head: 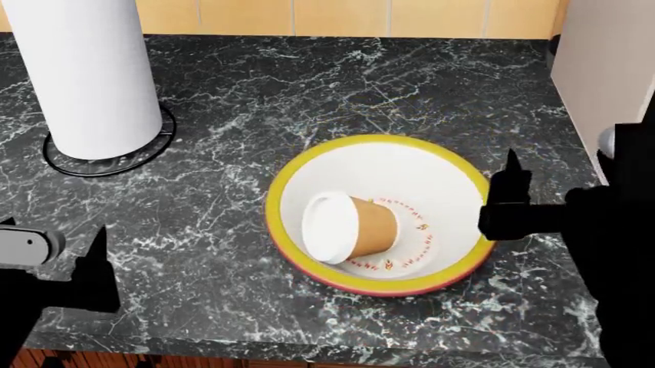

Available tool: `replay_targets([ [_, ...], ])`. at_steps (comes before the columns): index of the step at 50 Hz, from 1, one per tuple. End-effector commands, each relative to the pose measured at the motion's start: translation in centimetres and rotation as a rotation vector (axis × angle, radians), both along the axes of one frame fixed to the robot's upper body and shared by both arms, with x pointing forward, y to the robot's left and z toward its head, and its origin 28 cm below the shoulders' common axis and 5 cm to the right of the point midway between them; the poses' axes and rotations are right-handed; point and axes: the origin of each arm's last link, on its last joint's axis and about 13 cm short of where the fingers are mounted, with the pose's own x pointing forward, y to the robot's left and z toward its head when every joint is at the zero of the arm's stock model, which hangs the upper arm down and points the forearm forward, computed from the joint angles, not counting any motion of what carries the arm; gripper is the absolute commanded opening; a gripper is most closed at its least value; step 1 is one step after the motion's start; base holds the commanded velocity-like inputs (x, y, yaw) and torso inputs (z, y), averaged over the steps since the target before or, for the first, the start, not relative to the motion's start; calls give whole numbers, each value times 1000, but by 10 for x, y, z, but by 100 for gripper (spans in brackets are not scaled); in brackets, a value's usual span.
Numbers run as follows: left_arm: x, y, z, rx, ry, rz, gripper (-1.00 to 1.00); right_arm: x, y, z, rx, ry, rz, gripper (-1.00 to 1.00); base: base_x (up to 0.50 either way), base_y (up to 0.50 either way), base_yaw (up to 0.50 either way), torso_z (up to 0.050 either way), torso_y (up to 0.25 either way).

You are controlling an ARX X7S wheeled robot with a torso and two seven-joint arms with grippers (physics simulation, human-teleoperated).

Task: Place the cup inside the bowl on the dining table and move the bowl to any counter.

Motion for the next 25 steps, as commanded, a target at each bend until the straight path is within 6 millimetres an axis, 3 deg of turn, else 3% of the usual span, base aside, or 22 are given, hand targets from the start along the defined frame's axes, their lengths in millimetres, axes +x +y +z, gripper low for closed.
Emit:
replay_targets([
  [1,3,-4,12,9,-20,-8,100,-26,12,13,-184,-209,-12,100,0,0,0,0,0],
  [7,8,-9,28,-17,-45,-12,100,-37,10,23,-145,-260,-19,100,0,0,0,0,0],
  [16,19,-18,64,-38,-81,-16,100,-58,10,55,-134,-355,-21,100,0,0,0,0,0],
  [25,21,-22,93,-39,-128,-35,100,-65,13,75,-146,-399,-16,100,0,0,0,0,0],
])
